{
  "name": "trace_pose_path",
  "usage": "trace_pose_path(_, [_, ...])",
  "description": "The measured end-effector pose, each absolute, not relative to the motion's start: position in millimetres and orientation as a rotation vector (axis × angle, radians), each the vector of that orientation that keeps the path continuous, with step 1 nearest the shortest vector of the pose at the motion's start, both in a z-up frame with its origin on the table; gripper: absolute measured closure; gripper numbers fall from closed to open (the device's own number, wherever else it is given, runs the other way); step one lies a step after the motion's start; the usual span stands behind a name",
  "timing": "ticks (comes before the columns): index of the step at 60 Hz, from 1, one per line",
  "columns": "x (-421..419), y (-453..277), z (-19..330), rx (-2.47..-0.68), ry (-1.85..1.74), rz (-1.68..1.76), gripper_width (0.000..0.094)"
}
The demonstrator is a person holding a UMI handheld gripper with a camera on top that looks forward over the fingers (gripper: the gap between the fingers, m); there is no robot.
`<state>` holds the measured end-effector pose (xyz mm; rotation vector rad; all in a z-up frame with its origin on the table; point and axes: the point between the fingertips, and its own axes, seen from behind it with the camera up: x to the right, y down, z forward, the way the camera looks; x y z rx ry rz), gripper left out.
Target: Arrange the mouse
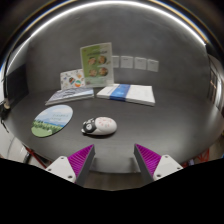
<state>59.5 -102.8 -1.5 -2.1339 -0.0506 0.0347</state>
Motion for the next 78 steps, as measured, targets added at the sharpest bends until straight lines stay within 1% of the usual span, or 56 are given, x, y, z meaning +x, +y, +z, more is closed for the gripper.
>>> trace_pose_path(3, [50.8,-91.9,-10.2,-2.142,-0.1,0.06,0.0116])
trace_pose_path(10, [31.3,-61.0,-12.4,-2.131,-0.198,0.095,0.0122])
trace_pose_path(16, [29.7,-33.1,-12.6,-2.144,-0.202,0.143,0.0084])
trace_pose_path(18, [36.4,-23.9,-14.5,-2.147,-0.205,0.134,0.0102])
trace_pose_path(29, [51.2,24.0,-11.7,-2.182,-0.204,0.139,0.0103])
trace_pose_path(32, [56.6,34.8,-11.6,-2.184,-0.187,0.131,0.0123])
trace_pose_path(33, [58.0,37.8,-11.7,-2.183,-0.184,0.128,0.0133])
trace_pose_path(37, [62.2,44.5,-12.8,-2.169,-0.153,0.117,0.0382])
trace_pose_path(40, [63.4,44.0,-12.9,-2.172,-0.131,0.112,0.0384])
trace_pose_path(46, [64.8,45.2,-12.8,-2.18,-0.088,0.096,0.0445])
trace_pose_path(47, [65.3,45.8,-12.3,-2.18,-0.077,0.096,0.0472])
trace_pose_path(50, [65.7,47.6,-11.1,-2.176,-0.069,0.096,0.0505])
trace_pose_path(52, [67.9,47.3,-10.2,-2.177,-0.048,0.093,0.0515])
trace_pose_path(55, [77.2,46.1,-1.8,-2.16,0.016,0.062,0.0514])
trace_pose_path(56, [79.5,45.1,3.0,-2.151,0.031,0.052,0.0527])
trace_pose_path(60, [74.3,42.0,36.1,-2.089,0.083,0.038,0.053])
trace_pose_path(66, [18.9,34.0,96.2,-1.981,0.061,0.051,0.0532])
trace_pose_path(69, [-18.8,31.2,119.4,-1.94,0.053,0.031,0.0532])
trace_pose_path(73, [-77.0,27.6,132.2,-1.92,0.042,0.035,0.0533])
trace_pose_path(76, [-121.6,26.4,127.4,-1.92,0.046,0.052,0.0533])
trace_pose_path(78, [-147.8,26.6,117.6,-1.934,0.048,0.056,0.0535])
